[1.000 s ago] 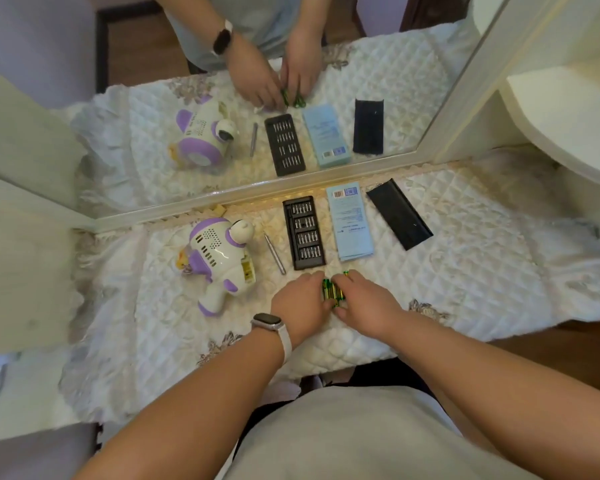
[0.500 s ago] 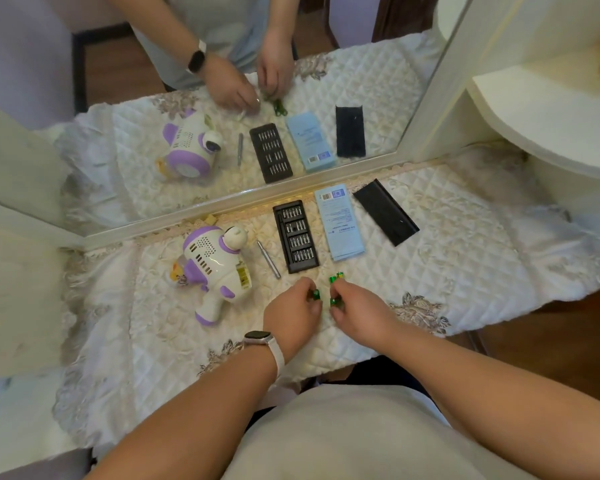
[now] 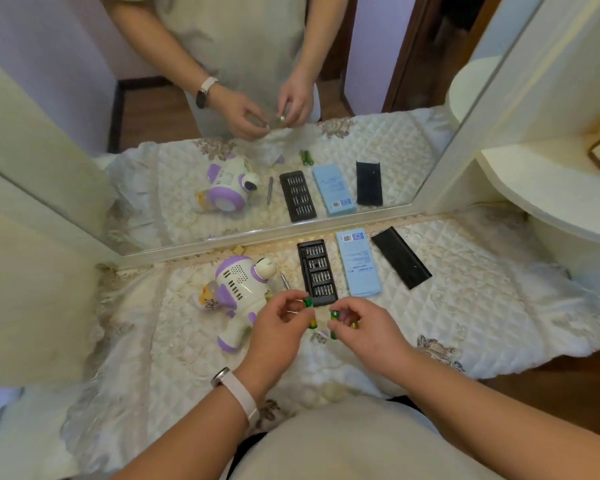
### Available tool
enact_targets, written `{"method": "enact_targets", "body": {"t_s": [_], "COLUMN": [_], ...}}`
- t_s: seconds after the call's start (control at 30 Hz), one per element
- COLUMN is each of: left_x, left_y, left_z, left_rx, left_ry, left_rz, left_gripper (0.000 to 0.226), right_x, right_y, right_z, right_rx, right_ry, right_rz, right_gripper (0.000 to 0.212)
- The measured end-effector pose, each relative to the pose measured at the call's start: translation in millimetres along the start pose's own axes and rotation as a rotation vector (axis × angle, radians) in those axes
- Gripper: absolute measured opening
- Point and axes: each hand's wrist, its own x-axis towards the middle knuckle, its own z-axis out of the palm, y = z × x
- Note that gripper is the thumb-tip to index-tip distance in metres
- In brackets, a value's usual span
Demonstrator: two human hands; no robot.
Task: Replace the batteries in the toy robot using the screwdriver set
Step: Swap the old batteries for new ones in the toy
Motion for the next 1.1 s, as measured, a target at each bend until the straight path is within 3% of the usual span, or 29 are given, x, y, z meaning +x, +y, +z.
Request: {"method": "enact_targets", "body": {"t_s": [0.23,0.43,0.77,1.1], "left_x": [-11.8,-10.4,-0.6,-23.3], "left_y": [43.5,60.7,61.5,64.8], "left_z": [-31.7,-56.5,-67.5,-55.9], "left_rx": [-0.215,-0.206,-0.173,-0.204], "left_ry": [0.051,0.066,0.000,0.003], "left_rz": [0.004,0.074,0.107,0.106], "left_gripper": [0.018,0.024,0.017,0.022], "right_x": [10.8,23.4,28.4,9.8], "right_y": [-66.5,-107.5,-114.9,-121.4], "right_z": [9.5,15.6,16.5,7.6], "right_rx": [0.149,0.174,0.104,0.147], "right_ry": [-0.015,-0.112,-0.024,-0.014], "right_rz": [-0.079,-0.120,-0.190,-0.195], "right_gripper": [0.023,0.024,0.032,0.014]}}
